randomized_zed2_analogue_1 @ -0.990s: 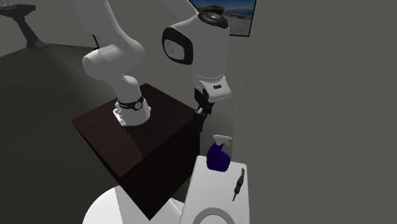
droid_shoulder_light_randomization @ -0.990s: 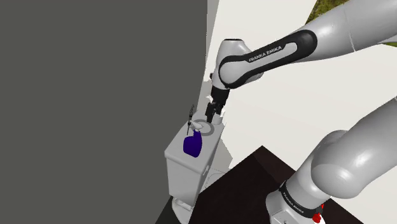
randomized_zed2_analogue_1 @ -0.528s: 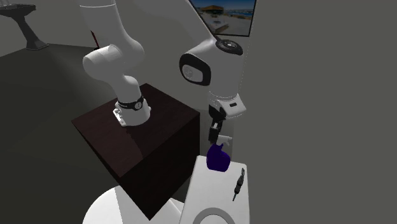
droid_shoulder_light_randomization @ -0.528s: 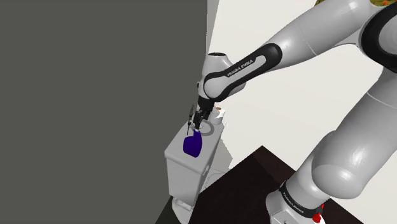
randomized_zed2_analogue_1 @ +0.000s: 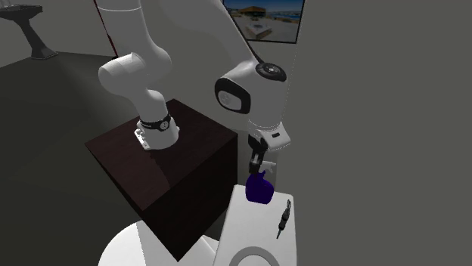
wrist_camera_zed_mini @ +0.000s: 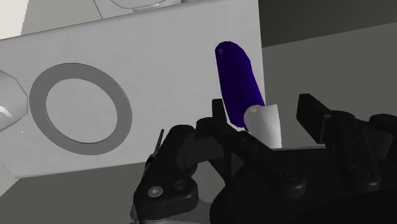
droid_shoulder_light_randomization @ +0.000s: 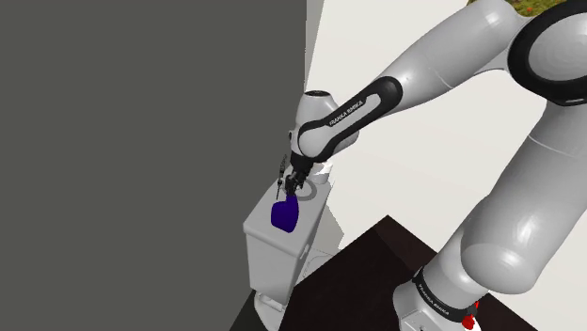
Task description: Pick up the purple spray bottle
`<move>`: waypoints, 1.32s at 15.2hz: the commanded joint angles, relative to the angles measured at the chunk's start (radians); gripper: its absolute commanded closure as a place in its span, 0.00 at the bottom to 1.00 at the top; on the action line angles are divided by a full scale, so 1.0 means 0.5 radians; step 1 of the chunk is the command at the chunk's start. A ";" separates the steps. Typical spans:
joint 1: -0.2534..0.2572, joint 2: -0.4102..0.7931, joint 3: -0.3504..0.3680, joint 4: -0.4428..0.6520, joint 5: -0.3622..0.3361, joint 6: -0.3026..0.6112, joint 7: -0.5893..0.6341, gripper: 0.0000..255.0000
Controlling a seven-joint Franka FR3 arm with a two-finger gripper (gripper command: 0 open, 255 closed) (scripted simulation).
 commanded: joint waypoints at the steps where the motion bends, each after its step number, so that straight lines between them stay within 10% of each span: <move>1: -0.001 0.006 -0.001 -0.002 0.000 0.008 -0.001 1.00; 20: -0.001 -0.239 0.002 0.063 0.015 -0.302 -0.007 1.00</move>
